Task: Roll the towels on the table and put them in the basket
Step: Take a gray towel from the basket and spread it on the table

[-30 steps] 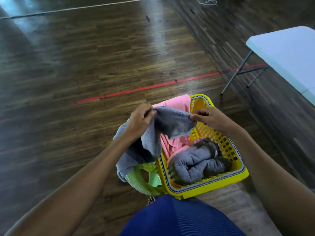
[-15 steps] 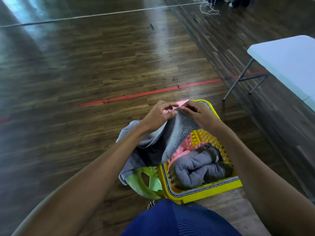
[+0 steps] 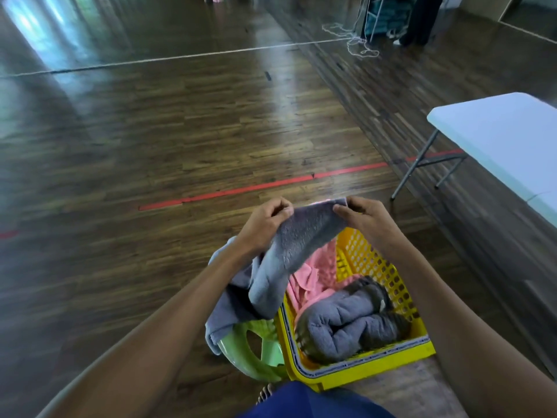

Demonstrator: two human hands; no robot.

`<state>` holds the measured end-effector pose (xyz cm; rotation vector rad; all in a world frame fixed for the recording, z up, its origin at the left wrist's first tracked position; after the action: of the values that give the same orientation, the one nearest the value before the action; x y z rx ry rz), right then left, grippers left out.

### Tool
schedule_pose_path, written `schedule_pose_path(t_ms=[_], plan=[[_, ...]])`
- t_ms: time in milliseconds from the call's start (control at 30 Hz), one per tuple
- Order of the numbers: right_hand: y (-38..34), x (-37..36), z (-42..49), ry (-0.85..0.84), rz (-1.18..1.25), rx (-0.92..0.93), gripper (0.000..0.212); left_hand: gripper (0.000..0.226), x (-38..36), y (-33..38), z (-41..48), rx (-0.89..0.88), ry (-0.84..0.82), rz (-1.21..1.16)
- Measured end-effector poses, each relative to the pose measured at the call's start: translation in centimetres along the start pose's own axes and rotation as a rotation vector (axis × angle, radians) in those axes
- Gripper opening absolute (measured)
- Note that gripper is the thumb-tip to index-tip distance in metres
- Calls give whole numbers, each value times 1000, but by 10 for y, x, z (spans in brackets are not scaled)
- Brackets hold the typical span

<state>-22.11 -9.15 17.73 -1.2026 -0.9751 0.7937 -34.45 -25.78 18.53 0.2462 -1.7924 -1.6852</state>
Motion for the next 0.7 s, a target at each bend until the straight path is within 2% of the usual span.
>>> schedule_pose_path(t_ms=[33,100,300,433,533,567,700], plan=[[-6,-4,6,-17,-31,12,11,7,-1,4,1,-21,-1,-12],[-22,-17,17,-95,-132,36,11,19,0,17,4,-53,11,-54],[-47,-42,44,-200,-228,63,23,8,23,50,11,-146,131,99],[-58,-54,52,-223,-114,36,9,5,41,52,10,-114,195,122],[-57,-64,56,-284,-54,58,8,6,55,54,7,-93,292,179],[-52,-67,56,-305,-63,59,13,6,61,53,7,-79,328,187],[-15,-60,53,-286,-118,30,61,13,100,40,4,5,407,94]])
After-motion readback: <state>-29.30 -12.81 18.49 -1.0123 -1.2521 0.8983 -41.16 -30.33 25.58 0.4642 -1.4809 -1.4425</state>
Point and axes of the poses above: each hand's wrist, its own z-axis towards the middle knuckle, its own x-axis out of the back of the hand, y = z × x, the point moved 5 cm from there along z, towards the middle knuckle, and after that the axes turned 4 degrees about -y, right-handed, at the moved point
